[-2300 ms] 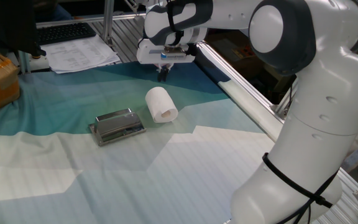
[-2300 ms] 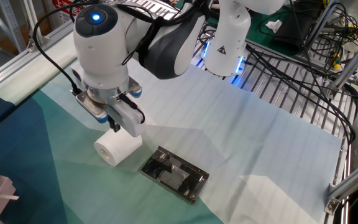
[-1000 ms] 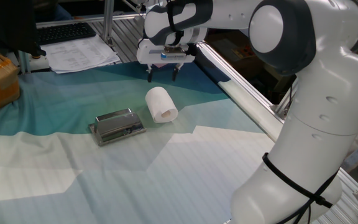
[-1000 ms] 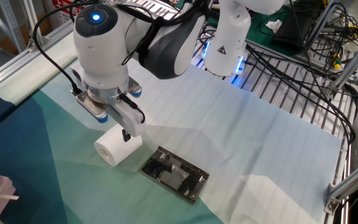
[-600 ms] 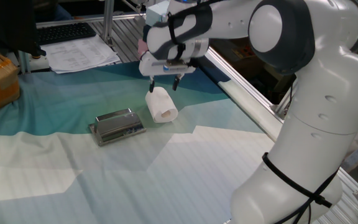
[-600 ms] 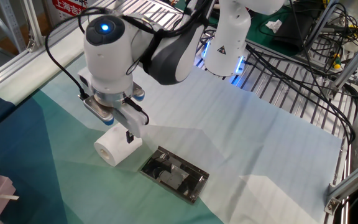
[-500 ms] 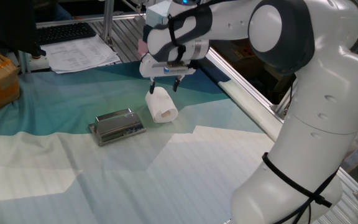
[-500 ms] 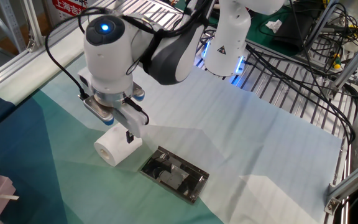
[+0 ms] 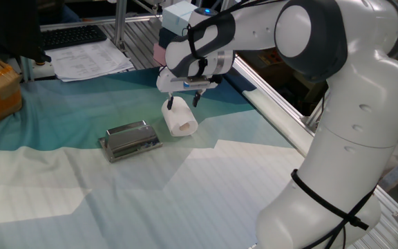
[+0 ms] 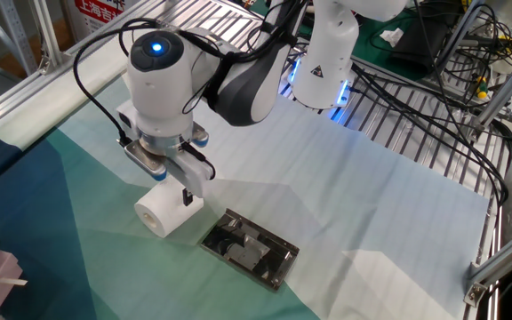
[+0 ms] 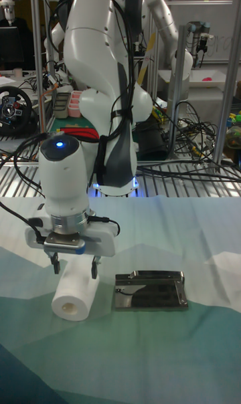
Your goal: Put the toilet paper on its holder
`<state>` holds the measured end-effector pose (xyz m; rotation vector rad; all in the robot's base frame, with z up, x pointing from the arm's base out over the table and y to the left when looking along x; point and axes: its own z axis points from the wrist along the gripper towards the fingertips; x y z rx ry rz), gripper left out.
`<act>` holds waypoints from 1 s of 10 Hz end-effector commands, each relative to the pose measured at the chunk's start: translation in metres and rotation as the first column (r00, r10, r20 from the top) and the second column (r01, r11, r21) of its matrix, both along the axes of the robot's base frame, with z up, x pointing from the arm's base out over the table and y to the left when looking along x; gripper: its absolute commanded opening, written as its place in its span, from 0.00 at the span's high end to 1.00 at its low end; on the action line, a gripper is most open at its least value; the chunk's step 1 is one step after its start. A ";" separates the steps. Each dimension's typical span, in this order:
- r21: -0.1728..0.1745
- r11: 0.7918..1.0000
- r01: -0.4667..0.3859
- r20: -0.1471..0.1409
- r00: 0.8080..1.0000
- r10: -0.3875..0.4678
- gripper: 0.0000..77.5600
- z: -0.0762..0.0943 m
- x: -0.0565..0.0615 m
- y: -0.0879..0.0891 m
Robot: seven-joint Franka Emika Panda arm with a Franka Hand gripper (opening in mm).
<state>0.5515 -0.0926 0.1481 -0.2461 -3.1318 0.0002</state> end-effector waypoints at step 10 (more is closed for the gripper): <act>0.010 1.000 0.005 0.033 0.999 -0.006 0.00 -0.034 -0.004 -0.006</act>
